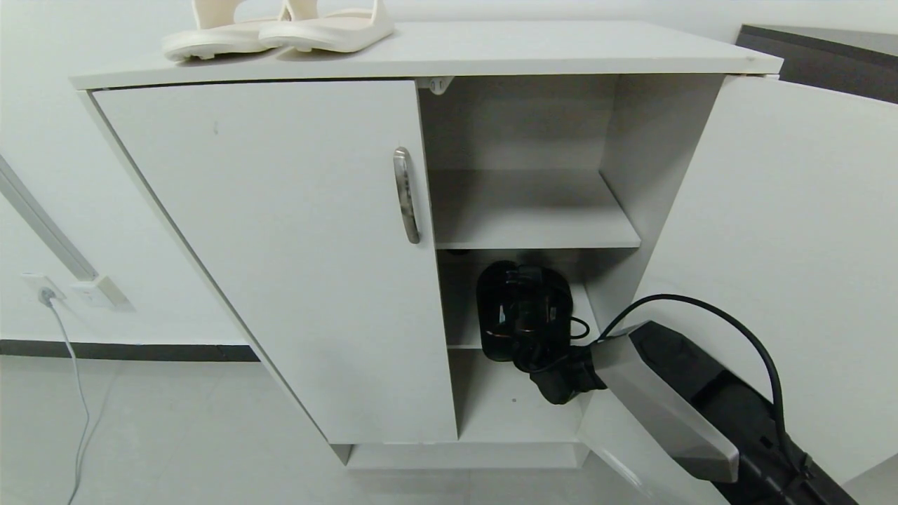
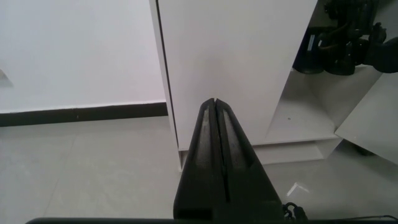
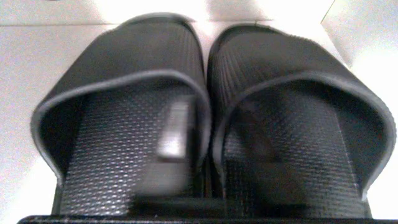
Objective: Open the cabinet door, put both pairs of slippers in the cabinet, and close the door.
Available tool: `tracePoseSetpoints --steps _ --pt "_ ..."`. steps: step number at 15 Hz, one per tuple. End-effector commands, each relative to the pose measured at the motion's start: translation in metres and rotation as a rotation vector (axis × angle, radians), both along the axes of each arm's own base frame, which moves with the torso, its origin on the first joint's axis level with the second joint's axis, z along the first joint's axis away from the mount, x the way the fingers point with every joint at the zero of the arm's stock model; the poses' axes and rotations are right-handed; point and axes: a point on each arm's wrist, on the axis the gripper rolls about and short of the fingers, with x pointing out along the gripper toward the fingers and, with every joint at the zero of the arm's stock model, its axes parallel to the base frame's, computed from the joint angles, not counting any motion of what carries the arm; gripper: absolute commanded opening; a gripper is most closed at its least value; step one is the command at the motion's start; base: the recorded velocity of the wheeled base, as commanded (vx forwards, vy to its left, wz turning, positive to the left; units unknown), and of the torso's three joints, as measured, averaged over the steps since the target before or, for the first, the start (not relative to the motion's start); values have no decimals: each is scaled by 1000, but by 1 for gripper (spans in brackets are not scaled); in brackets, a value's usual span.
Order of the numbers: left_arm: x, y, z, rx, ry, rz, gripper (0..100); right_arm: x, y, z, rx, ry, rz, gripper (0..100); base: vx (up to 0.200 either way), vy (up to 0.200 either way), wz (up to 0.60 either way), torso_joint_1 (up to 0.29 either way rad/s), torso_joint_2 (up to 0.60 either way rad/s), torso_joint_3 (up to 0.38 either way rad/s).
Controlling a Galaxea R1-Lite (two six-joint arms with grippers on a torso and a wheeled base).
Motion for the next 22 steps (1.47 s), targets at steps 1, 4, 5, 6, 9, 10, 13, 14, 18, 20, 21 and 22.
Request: tracePoseSetpoints --steps 1,4,5,6,9,10,13,14,18,20,21,22 --pt "0 0 0 0 1 0 0 -1 0 -2 -5 7 -5 100 0 0 0 0 0 0" --pt "0 0 0 0 1 0 0 -14 -2 8 -11 12 -17 100 0 0 0 0 0 0" --pt "0 0 0 0 1 0 0 -24 -1 15 -8 8 -5 100 0 0 0 0 0 0" --pt "0 0 0 0 1 -1 0 -36 -2 22 -7 6 6 100 0 0 0 0 0 0" --pt "0 0 0 1 1 -1 0 -79 -6 39 -9 8 54 100 0 0 0 0 0 0" --pt "0 0 0 1 1 -1 0 -85 -6 41 -8 7 61 100 0 0 0 0 0 0" --pt "0 0 0 3 1 -1 0 -137 -11 53 -7 1 98 100 0 0 0 0 0 0" --pt "0 0 0 3 1 -1 0 -150 -18 54 -13 1 109 100 0 0 0 0 0 0" --pt "0 0 0 1 1 -1 0 -166 -28 56 -10 -2 122 100 0 0 0 0 0 0" --pt "0 0 0 1 1 -1 0 -169 -25 54 -17 3 133 100 0 0 0 0 0 0" --pt "0 0 0 1 1 -1 0 -170 -24 53 -17 6 136 100 -200 0 0 2 2 2" --pt "0 0 0 0 1 -1 0 -171 -24 52 -19 8 139 100 -200 0 0 7 2 7"
